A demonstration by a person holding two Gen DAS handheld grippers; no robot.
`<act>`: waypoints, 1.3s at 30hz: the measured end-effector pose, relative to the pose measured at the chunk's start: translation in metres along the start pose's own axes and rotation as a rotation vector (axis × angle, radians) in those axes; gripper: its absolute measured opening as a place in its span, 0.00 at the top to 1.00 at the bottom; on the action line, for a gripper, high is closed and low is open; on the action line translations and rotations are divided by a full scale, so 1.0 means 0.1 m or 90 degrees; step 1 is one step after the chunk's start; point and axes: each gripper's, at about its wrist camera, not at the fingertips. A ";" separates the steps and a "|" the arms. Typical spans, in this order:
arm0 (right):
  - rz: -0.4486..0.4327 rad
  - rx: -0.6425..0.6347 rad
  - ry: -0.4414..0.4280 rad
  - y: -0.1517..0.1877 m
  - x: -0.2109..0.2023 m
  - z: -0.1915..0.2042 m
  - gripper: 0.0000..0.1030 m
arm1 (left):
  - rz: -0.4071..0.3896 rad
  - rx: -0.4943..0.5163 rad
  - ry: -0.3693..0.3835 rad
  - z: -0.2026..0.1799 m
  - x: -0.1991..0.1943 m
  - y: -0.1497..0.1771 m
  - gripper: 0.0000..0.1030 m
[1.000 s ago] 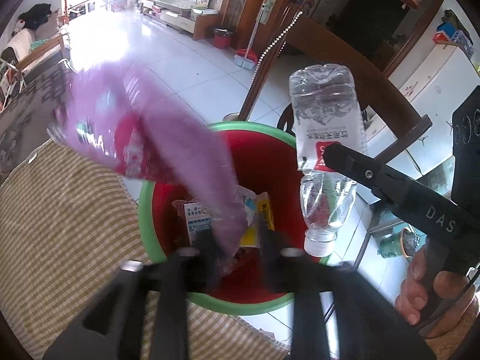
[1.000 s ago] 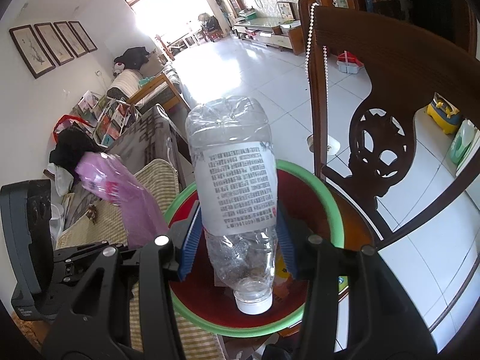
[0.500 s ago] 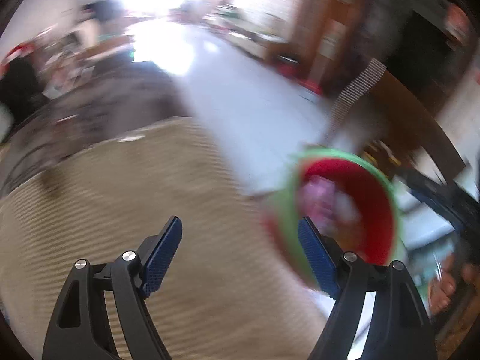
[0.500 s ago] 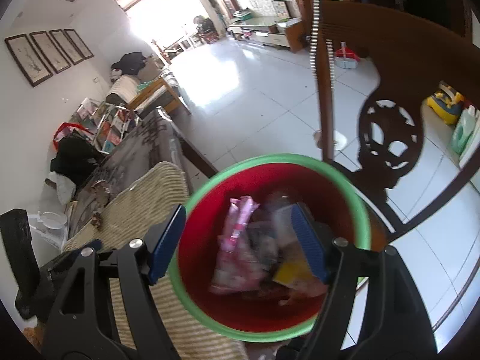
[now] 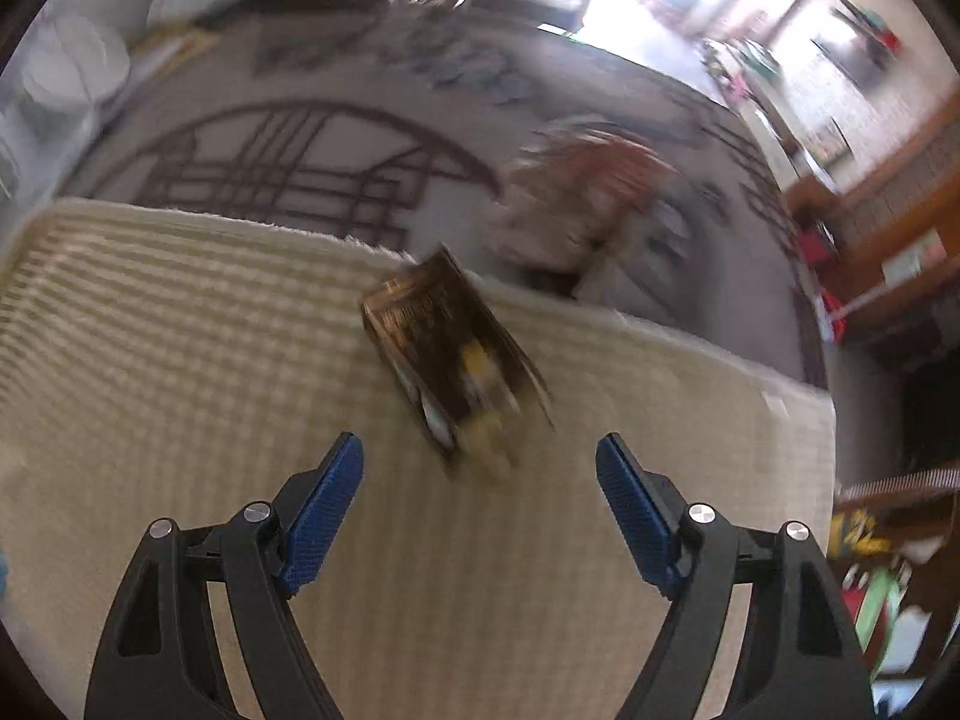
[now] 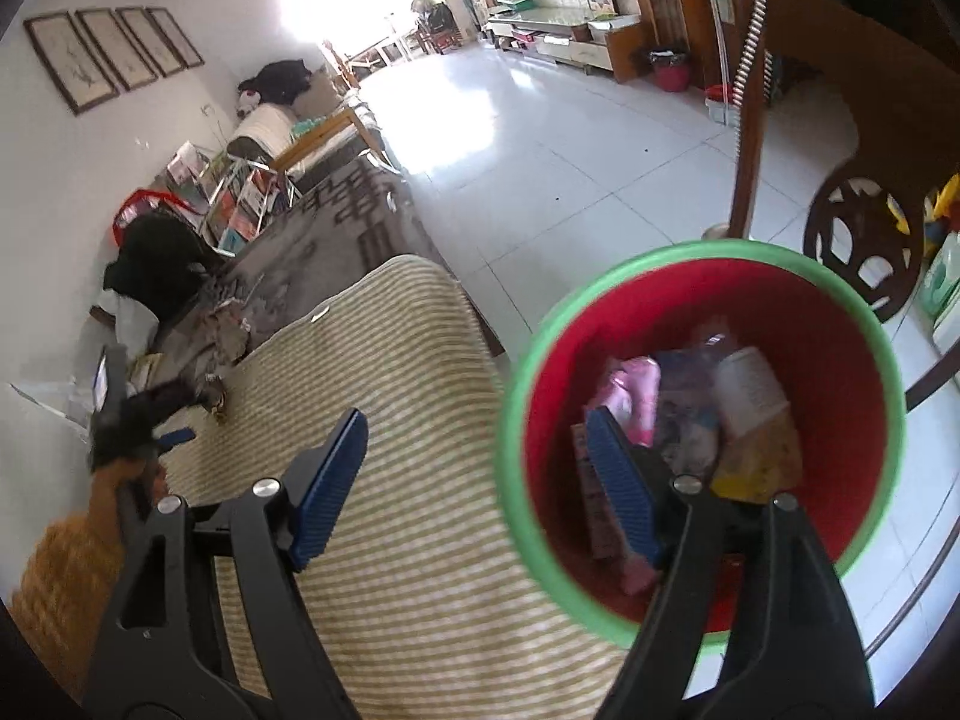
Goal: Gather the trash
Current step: 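Grasp the dark brown box with the left tool while the right tool grasps crumpled paper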
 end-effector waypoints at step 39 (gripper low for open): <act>0.077 -0.344 -0.167 -0.32 1.17 3.10 0.69 | -0.131 0.204 0.056 0.80 -1.39 0.90 0.67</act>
Point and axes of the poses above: each gripper's, at about its wrist camera, not at the fingertips, and x roughly the way its jaws point, z to its left, y to its underside, and after that the axes turned 4 degrees about y, right-handed
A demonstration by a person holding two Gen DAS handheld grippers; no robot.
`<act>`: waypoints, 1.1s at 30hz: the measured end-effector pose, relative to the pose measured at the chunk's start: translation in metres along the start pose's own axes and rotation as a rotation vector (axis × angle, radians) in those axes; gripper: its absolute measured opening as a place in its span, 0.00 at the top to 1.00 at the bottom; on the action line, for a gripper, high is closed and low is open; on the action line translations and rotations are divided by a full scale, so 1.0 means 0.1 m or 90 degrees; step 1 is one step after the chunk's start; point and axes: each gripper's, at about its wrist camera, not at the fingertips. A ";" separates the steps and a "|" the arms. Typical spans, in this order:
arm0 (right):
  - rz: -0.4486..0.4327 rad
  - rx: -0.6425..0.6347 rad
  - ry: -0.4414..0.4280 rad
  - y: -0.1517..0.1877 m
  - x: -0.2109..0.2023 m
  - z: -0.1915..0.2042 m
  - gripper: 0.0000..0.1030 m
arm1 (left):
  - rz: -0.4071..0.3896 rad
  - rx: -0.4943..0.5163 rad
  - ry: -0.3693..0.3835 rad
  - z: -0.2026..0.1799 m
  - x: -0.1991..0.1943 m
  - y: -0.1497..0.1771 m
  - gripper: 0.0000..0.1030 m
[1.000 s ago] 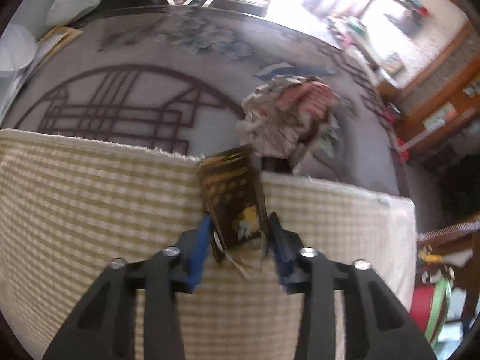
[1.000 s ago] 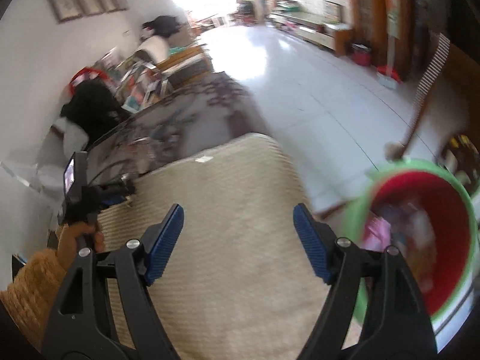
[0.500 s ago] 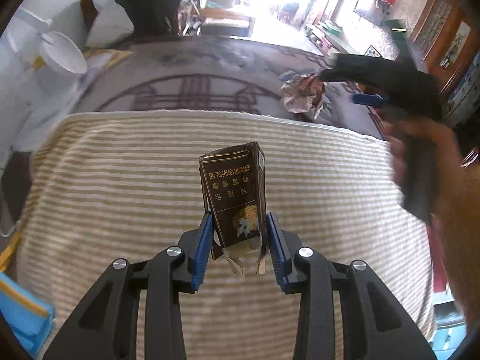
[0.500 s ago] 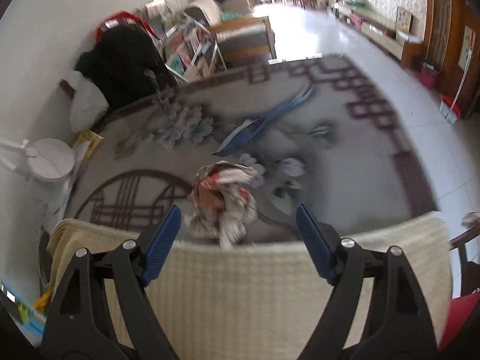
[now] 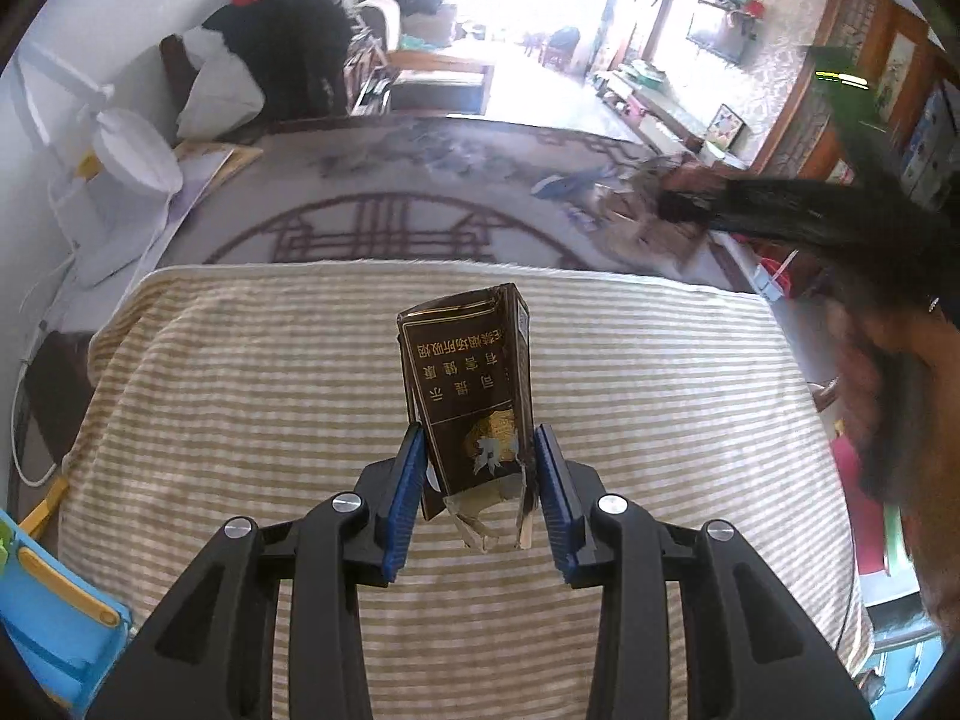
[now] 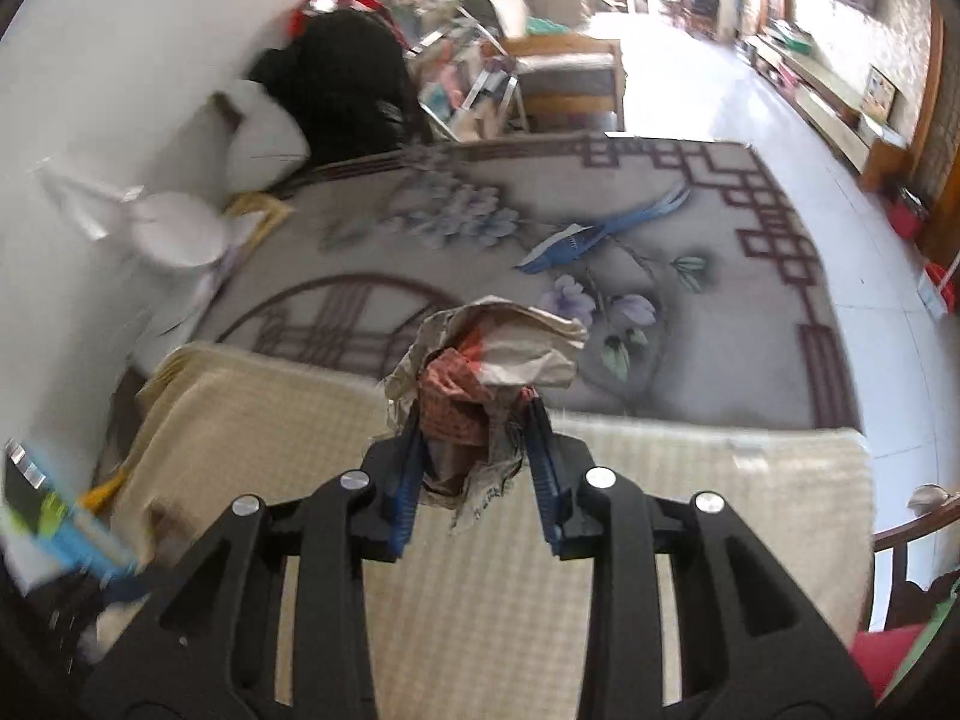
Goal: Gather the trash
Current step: 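Carry the brown box and crumpled paper over the red bin with both tools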
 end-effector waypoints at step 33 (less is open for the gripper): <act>-0.148 0.187 0.069 1.48 -1.98 -0.96 0.67 | -0.047 0.131 0.051 -1.81 -0.49 0.16 0.66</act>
Point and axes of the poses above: each gripper's, at about its wrist camera, not at the fingertips, and x roughly the way its jaws point, z to its left, y to its underside, and after that the axes turned 4 degrees about y, right-handed
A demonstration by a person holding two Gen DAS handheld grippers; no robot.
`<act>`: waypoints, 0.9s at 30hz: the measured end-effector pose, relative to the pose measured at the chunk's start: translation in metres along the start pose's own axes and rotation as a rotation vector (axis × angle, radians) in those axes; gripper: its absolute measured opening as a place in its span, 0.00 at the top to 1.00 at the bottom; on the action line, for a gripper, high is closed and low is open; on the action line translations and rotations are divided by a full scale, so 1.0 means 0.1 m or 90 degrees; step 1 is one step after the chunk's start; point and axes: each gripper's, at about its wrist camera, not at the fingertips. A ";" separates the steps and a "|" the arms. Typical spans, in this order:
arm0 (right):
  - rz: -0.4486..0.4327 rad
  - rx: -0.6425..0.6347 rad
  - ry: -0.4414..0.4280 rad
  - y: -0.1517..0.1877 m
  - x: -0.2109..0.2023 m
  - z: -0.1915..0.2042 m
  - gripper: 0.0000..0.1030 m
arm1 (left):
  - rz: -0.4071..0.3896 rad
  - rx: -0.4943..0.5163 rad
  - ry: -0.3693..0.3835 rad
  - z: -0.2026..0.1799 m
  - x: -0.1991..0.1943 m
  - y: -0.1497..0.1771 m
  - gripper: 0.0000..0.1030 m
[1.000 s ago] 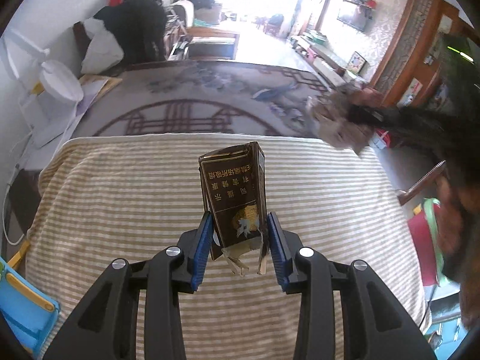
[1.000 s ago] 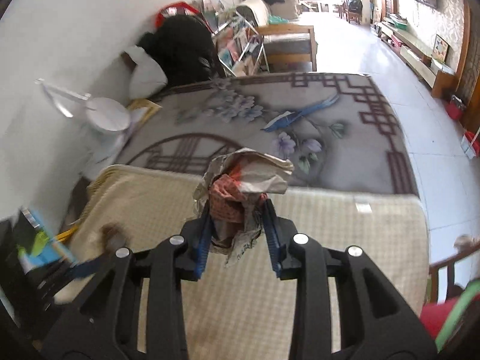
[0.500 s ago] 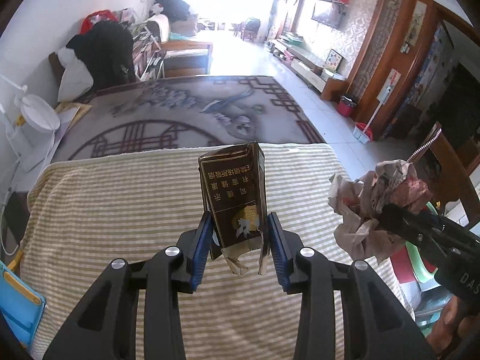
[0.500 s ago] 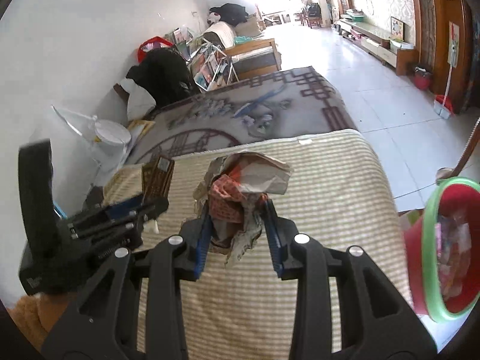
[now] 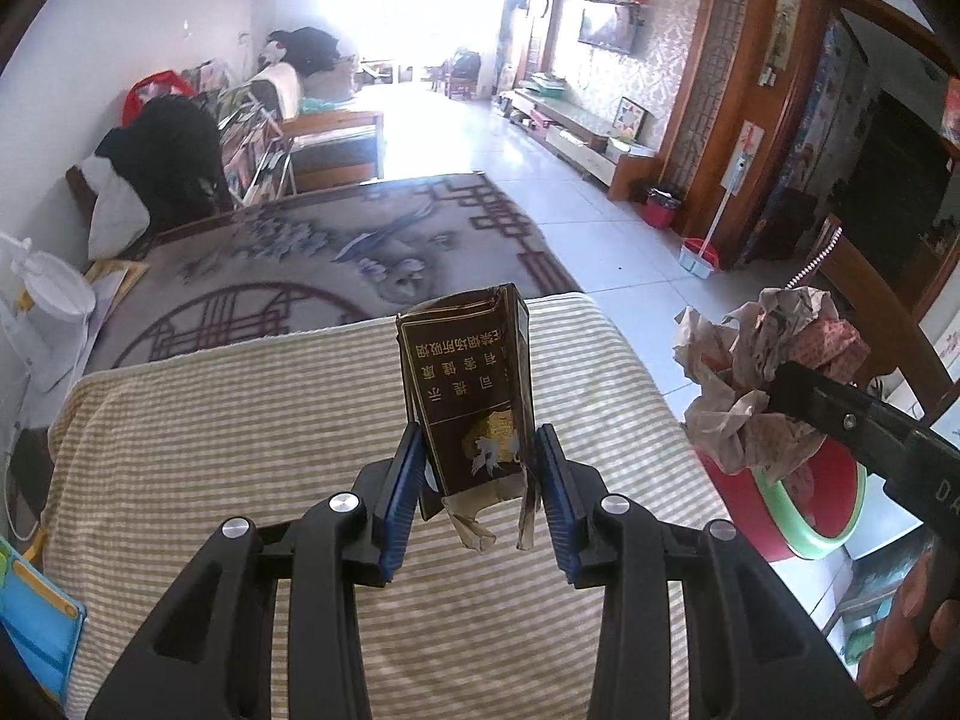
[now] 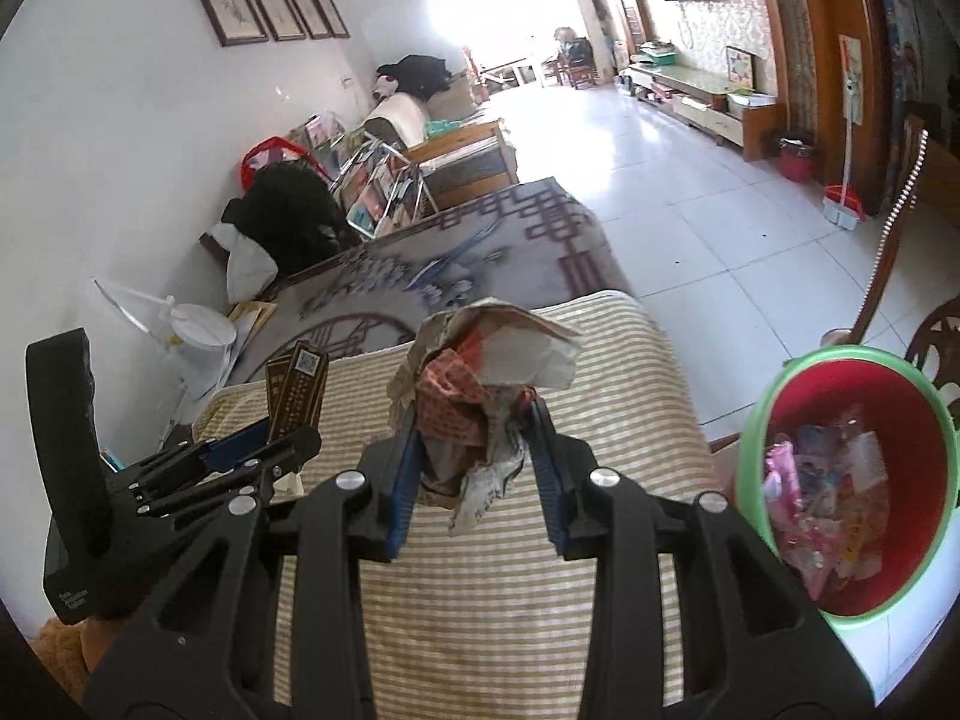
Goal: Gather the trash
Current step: 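Carry the brown box and crumpled paper over the red bin with both tools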
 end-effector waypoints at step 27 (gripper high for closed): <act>-0.035 0.019 0.023 -0.05 -0.39 -0.71 0.67 | -0.009 0.030 0.006 -0.81 0.02 -0.05 0.66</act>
Point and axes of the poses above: each gripper's, at about its wrist camera, not at the fingertips, and x roughly the way its jaws point, z to its left, y to its underside, and after that the axes turned 4 degrees about y, right-handed
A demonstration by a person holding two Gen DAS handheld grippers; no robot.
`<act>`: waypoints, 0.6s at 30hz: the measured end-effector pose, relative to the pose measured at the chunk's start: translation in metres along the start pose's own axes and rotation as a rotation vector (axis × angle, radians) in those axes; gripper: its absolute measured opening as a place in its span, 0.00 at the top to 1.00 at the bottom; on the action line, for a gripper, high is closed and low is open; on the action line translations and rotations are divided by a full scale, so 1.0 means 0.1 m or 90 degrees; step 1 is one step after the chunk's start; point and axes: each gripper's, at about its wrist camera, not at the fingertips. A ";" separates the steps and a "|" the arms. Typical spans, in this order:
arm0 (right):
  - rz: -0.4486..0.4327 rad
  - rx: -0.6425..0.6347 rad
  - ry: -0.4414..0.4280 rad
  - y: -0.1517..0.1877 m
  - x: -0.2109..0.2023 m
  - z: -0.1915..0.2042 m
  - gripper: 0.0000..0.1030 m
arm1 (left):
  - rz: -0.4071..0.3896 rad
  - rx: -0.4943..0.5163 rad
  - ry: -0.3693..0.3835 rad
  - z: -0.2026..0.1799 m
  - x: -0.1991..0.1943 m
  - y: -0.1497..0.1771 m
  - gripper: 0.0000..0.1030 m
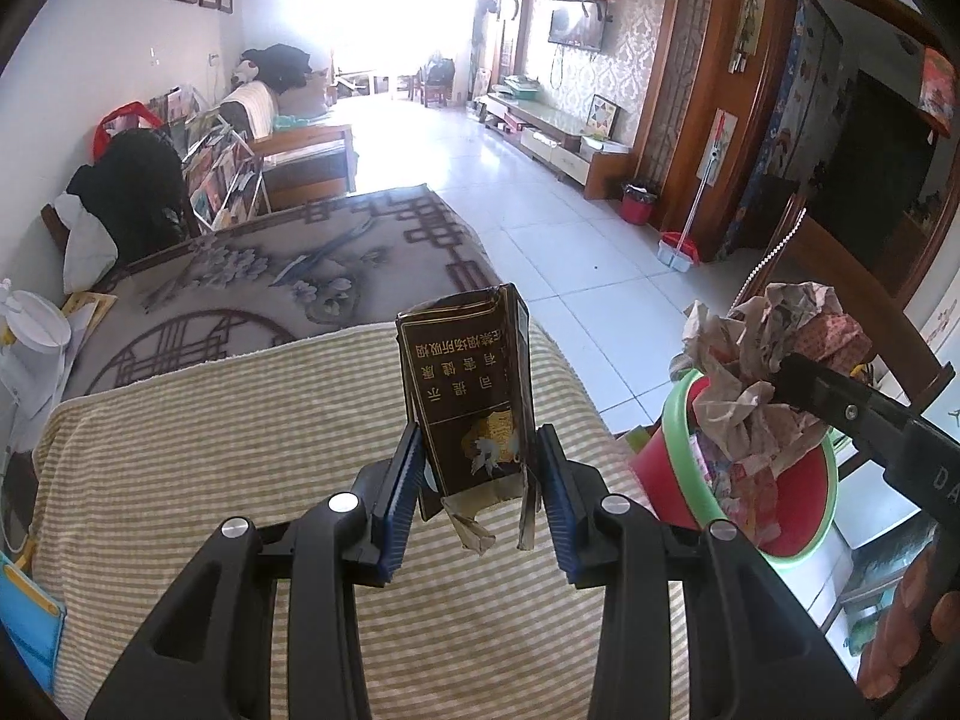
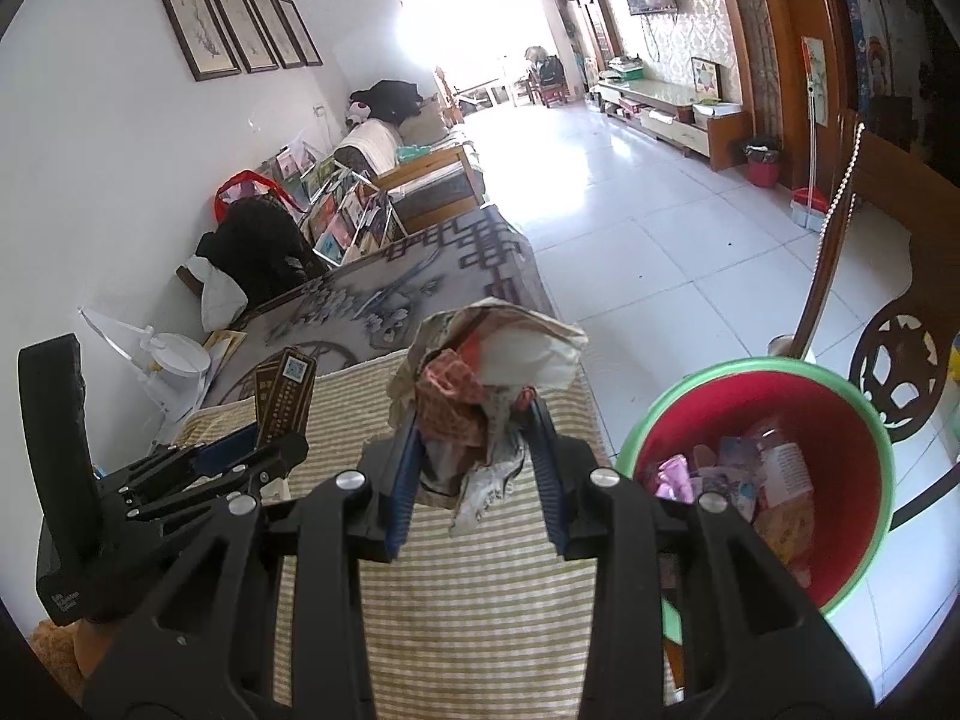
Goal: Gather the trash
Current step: 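Carry the brown box and crumpled paper over the red bin with both tools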
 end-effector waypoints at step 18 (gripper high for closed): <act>-0.007 0.009 -0.018 -0.12 -0.02 -0.28 0.67 | -0.015 0.005 -0.029 -0.30 -0.01 -0.11 0.65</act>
Point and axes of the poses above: each gripper's, at about its wrist camera, not at the fingertips, and x roughly the way its jaws point, z to its left, y to its underside, and after that the axes turned 4 degrees about y, right-handed
